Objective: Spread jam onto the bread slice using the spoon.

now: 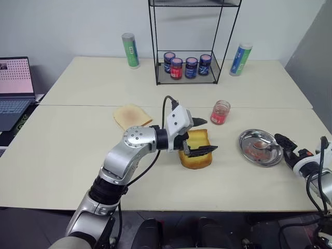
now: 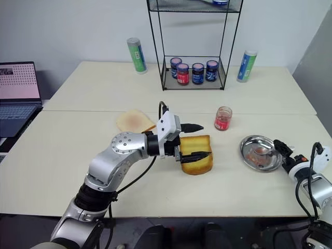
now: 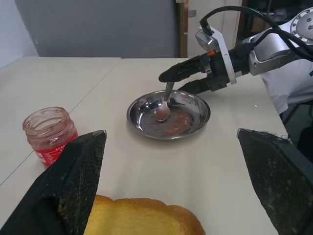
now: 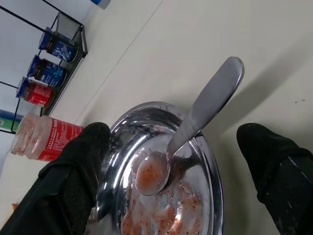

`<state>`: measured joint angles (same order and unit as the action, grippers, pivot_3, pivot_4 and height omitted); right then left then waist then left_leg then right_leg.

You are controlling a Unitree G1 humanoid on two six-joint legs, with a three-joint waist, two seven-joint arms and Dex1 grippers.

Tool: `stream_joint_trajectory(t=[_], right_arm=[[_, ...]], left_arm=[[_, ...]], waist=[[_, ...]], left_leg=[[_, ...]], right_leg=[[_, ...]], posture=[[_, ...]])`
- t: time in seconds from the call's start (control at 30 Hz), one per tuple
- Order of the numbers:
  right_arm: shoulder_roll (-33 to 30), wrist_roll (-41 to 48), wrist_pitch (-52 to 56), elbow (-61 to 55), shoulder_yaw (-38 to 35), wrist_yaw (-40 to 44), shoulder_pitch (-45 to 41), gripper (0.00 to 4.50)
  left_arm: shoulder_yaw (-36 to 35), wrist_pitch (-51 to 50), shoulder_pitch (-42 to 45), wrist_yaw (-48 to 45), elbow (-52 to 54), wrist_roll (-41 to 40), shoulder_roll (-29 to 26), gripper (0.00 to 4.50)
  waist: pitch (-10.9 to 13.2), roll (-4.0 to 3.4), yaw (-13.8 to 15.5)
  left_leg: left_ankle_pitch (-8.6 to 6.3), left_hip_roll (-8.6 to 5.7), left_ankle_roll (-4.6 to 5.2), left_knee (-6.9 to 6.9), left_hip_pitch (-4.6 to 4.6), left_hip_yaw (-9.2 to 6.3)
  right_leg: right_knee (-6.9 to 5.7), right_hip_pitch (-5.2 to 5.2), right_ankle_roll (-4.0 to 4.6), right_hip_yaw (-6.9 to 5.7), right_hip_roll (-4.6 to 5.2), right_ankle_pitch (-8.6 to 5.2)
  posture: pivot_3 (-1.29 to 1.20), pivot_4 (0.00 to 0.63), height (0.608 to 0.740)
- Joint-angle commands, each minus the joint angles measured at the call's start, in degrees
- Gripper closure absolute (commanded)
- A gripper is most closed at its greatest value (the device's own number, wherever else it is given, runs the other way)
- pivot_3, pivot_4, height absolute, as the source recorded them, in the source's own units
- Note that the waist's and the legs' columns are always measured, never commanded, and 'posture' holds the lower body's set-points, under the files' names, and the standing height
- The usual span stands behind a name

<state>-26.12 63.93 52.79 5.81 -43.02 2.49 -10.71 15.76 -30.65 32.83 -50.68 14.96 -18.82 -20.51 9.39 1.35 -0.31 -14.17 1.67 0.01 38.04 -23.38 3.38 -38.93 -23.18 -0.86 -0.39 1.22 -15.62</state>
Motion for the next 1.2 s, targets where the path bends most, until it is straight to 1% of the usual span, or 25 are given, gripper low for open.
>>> stream_joint_trajectory(t=[0.03,0.27,0.37,0.57,0.63,0.73,0.83,0.9,0.93,1.1,1.2], right_arm=[[-0.5,-1.5,-2.9,0.9,0.4,1.8,-1.7,0.0],[0.9,-1.6,-5.8,3.3,0.1,2.7,-3.0,0.0],[1.3,-2.1,-7.0,4.2,0.5,3.3,-3.4,0.44],[1.1,-2.7,-9.2,5.7,0.3,3.7,-4.1,2.1],[0.7,-3.0,-9.7,6.4,0.2,4.0,-4.3,2.42],[0.3,-3.4,-10.7,7.4,0.0,4.1,-4.8,3.11],[0.0,-3.9,-11.2,8.3,0.1,4.6,-5.4,3.93],[-0.2,-4.2,-11.6,8.5,0.1,4.8,-5.6,4.35],[-0.2,-4.4,-11.8,8.6,0.1,4.9,-5.7,4.48],[-0.8,-5.1,-12.3,8.7,0.3,6.0,-5.7,4.48],[-1.6,-4.9,-11.4,5.2,1.5,7.0,-5.8,4.48]], left_arm=[[-0.6,0.4,0.4,-0.2,2.4,-0.7,-0.6,0.03],[-0.5,0.1,1.9,-0.5,1.6,-0.9,-0.8,0.03],[-0.4,0.3,2.7,-1.0,0.8,-0.9,-0.9,0.0],[-0.5,0.3,3.6,-1.7,0.1,-0.7,-0.9,0.0],[-0.5,0.3,3.6,-1.7,0.1,-0.7,-1.0,0.0],[-0.6,0.1,3.5,-1.8,0.3,-0.7,-1.1,0.0],[-0.7,0.1,3.5,-1.8,0.3,-0.8,-1.2,0.0],[-0.7,0.1,3.5,-1.8,0.3,-0.8,-1.2,0.0],[-0.7,0.2,3.5,-1.7,0.3,-0.8,-1.2,0.0],[-0.7,0.5,3.5,-1.7,0.0,-0.8,-1.2,0.0],[-1.0,0.7,3.1,-1.7,0.0,-1.0,-1.3,0.0]], waist=[[0.0,0.0,0.0],[0.0,0.0,-0.1],[0.0,0.0,-0.2],[0.0,-0.01,-0.2],[0.0,-0.01,-0.2],[0.0,-0.01,-0.1],[0.0,-0.01,-0.2],[0.0,-0.01,-0.2],[0.0,-0.01,-0.2],[0.0,-0.01,-0.1],[0.0,-0.01,0.0]], left_leg=[[0.0,0.0,0.0,0.0,0.0,0.0],[0.0,0.01,0.0,0.0,0.01,0.01],[0.0,0.02,0.0,0.0,0.01,0.02],[0.0,0.01,0.0,-0.04,0.01,0.01],[0.0,0.01,0.0,-0.04,0.01,0.01],[0.0,0.02,0.0,-0.04,0.01,0.0],[0.0,0.01,0.0,-0.05,0.01,0.01],[0.0,0.02,0.0,-0.05,0.01,0.01],[0.0,0.02,0.0,-0.05,0.01,0.01],[0.0,0.01,0.0,-0.05,-0.01,0.01],[0.0,0.01,0.0,-0.05,-0.01,0.01]], right_leg=[[0.0,0.0,0.0,0.0,0.0,0.0],[0.01,0.0,-0.02,0.01,0.0,-0.01],[0.0,0.0,-0.03,0.02,-0.01,-0.02],[0.01,-0.01,-0.02,0.01,-0.01,-0.01],[0.02,-0.01,-0.03,0.01,-0.01,-0.02],[0.02,-0.01,-0.03,0.0,-0.01,-0.02],[0.03,-0.01,-0.03,0.01,0.0,-0.02],[0.03,-0.01,-0.03,0.01,0.0,-0.02],[0.03,-0.01,-0.03,0.0,-0.01,-0.02],[0.06,-0.01,-0.04,-0.01,0.0,-0.02],[0.06,-0.01,-0.04,-0.01,0.01,-0.02]], posture=[[0.0,0.15,0.74],[0.0,0.15,0.74],[0.0,0.15,0.74],[0.0,0.15,0.74],[0.0,0.15,0.74],[0.0,0.15,0.74],[0.0,0.15,0.74],[0.0,0.15,0.74],[0.0,0.15,0.74],[0.0,0.15,0.74],[0.0,0.15,0.74]])
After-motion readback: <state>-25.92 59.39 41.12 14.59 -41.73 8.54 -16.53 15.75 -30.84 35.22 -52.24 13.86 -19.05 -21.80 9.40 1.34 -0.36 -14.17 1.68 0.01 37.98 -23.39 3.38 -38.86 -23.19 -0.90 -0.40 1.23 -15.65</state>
